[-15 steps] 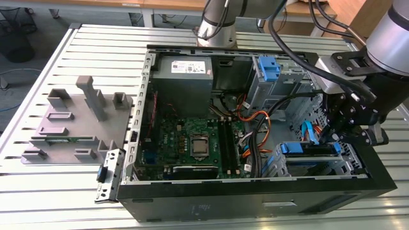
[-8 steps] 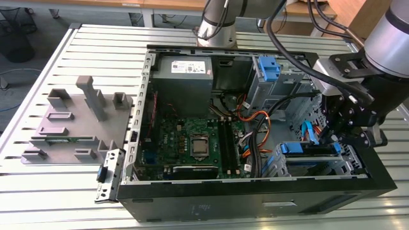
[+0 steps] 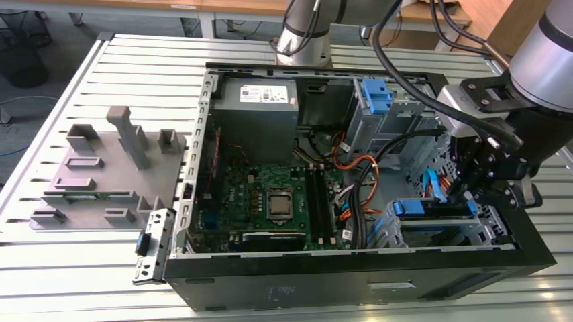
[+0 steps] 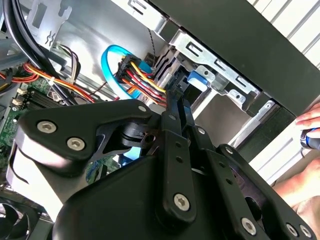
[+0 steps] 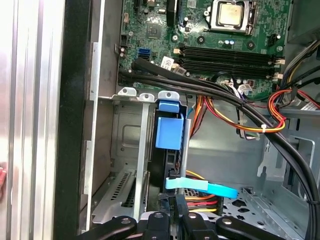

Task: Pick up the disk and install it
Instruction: 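Insert the second disk wire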

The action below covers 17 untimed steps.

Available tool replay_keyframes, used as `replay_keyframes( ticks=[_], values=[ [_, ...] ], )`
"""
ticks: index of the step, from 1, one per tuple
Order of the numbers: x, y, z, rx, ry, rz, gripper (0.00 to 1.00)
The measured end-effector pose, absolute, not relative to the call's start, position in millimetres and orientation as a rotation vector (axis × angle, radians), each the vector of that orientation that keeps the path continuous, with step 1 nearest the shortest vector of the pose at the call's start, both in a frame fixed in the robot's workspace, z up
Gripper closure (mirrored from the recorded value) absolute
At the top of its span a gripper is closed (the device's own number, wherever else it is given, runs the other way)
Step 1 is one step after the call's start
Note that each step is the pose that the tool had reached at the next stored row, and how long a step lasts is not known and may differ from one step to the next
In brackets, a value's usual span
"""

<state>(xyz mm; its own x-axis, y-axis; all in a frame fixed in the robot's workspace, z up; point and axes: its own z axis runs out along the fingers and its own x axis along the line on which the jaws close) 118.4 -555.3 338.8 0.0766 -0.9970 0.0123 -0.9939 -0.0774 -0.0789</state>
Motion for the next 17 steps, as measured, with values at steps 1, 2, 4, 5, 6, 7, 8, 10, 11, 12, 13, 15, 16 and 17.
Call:
replay_keyframes(
  ticks=[1, 2, 4, 5, 6, 7, 8, 10, 11, 12, 13, 15, 16, 17],
  values=[
    [118.4, -555.5, 338.6, -2.268, 2.099, -0.097, 0.84],
    [118.4, -555.7, 338.4, -2.268, 2.099, -0.097, 0.84],
    [118.4, -556.0, 337.8, -2.268, 2.099, -0.097, 0.84],
    [118.3, -556.1, 337.4, -2.268, 2.099, -0.097, 0.84],
    [118.3, -556.3, 336.8, -2.267, 2.1, -0.097, 0.84],
    [118.3, -556.5, 336.4, -2.266, 2.101, -0.097, 0.84],
    [118.3, -556.6, 336.0, -2.264, 2.104, -0.098, 0.84],
    [118.3, -556.7, 335.3, -2.247, 2.122, -0.098, 0.84],
    [118.4, -556.7, 335.3, -2.238, 2.132, -0.099, 0.84],
    [118.4, -556.7, 335.3, -2.234, 2.136, -0.099, 0.84],
    [118.4, -556.8, 335.3, -2.234, 2.137, -0.099, 0.84],
    [118.4, -556.8, 335.3, -2.234, 2.137, -0.099, 0.84],
    [118.4, -556.7, 335.2, -2.234, 2.137, -0.099, 0.84],
    [118.4, -556.7, 335.2, -2.234, 2.137, -0.099, 0.84]
  ],
)
